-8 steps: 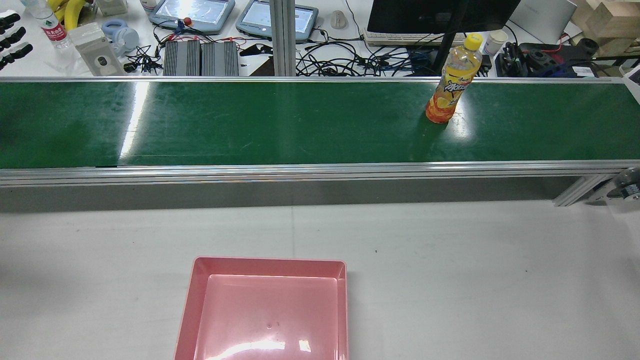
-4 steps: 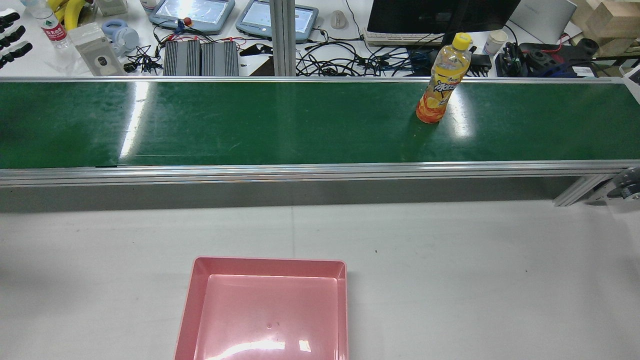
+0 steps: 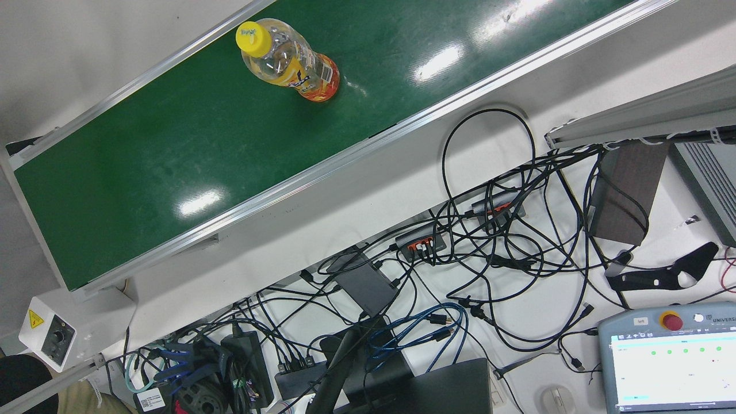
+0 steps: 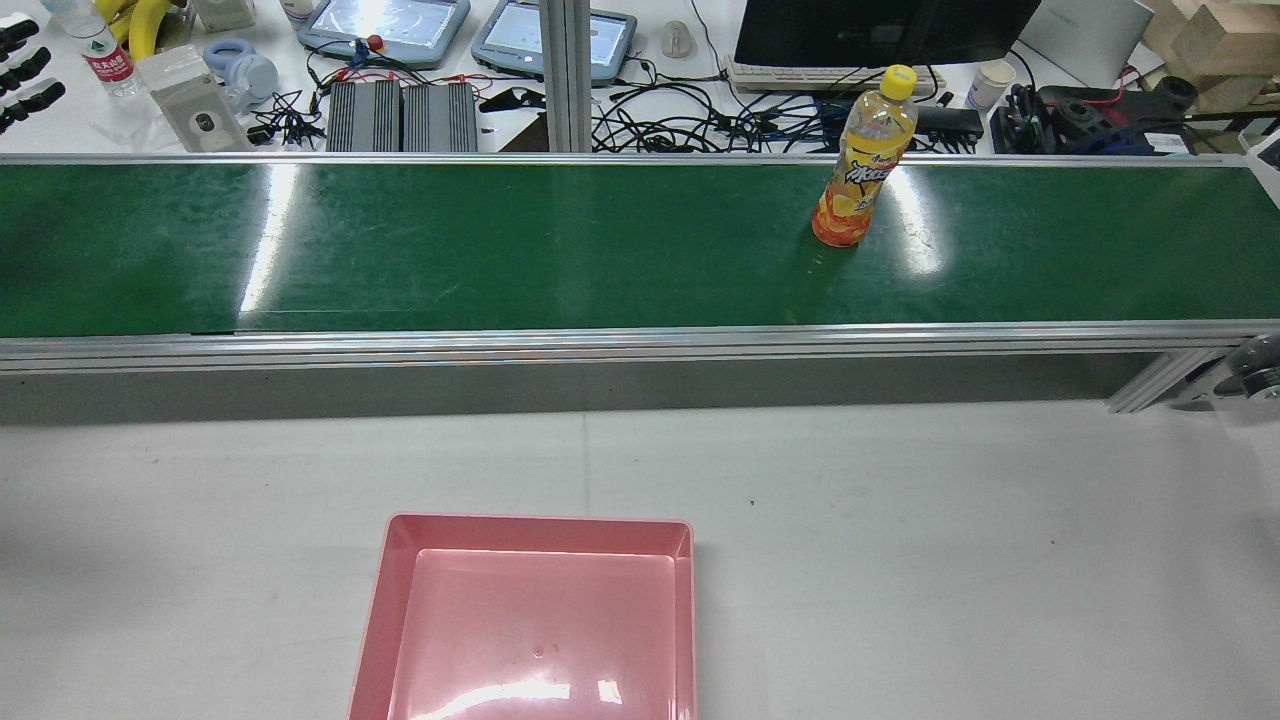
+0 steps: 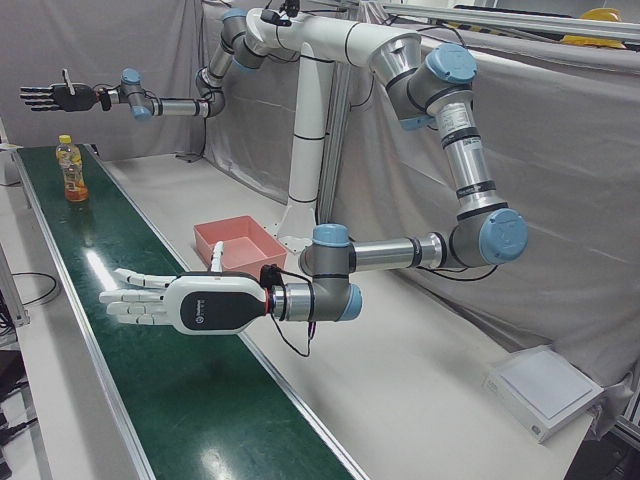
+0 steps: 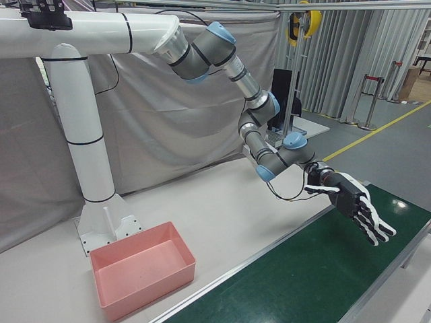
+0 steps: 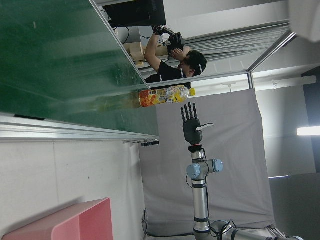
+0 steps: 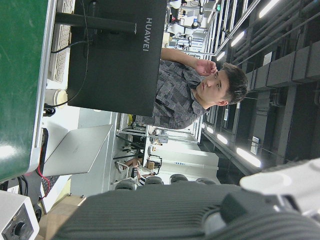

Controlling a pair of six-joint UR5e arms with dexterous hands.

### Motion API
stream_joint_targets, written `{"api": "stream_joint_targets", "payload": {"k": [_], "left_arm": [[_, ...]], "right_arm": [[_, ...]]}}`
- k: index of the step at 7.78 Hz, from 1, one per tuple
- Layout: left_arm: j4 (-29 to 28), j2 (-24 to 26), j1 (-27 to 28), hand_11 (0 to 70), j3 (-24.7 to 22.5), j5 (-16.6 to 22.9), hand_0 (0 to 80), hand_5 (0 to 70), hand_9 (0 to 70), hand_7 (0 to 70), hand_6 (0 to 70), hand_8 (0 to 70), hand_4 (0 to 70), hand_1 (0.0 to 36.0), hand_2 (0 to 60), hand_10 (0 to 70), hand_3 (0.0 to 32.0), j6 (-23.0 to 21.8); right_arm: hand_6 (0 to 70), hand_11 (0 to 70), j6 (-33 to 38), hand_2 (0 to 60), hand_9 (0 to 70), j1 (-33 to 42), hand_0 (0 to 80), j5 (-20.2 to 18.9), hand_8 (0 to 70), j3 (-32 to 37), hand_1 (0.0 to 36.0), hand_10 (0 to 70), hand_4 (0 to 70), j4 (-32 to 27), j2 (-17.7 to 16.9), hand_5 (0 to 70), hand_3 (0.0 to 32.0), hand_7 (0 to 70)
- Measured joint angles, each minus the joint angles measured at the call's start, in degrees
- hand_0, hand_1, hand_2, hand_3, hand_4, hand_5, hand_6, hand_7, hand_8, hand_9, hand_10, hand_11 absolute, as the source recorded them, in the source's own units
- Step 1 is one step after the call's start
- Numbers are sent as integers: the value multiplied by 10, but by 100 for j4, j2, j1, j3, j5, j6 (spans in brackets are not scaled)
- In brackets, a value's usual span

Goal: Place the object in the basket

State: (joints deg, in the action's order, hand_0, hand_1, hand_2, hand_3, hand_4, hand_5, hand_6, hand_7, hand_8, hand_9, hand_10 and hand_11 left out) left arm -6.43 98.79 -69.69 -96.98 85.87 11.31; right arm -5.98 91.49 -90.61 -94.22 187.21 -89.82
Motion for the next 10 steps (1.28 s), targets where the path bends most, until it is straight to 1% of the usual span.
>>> {"api": "stream_joint_targets", "payload": {"k": [1,6,10], "left_arm": [[1,0,-4,90,-16,0,589,144,49,1,11,42,120,34,0,52,4,-10],[8,0,3,94,-49,0,581,142,49,1,9,41,113,31,0,55,8,-17],[19,-6,-63,92,-163,0,589,145,51,1,11,41,121,41,0,53,8,-33]], "right_arm": [[0,0,0,0,0,0,0,0,0,4,0,0,0,0,0,0,0,0],[0,0,0,0,0,0,0,0,0,13,0,0,0,0,0,0,0,0],[0,0,0,0,0,0,0,0,0,2,0,0,0,0,0,0,0,0]]}}
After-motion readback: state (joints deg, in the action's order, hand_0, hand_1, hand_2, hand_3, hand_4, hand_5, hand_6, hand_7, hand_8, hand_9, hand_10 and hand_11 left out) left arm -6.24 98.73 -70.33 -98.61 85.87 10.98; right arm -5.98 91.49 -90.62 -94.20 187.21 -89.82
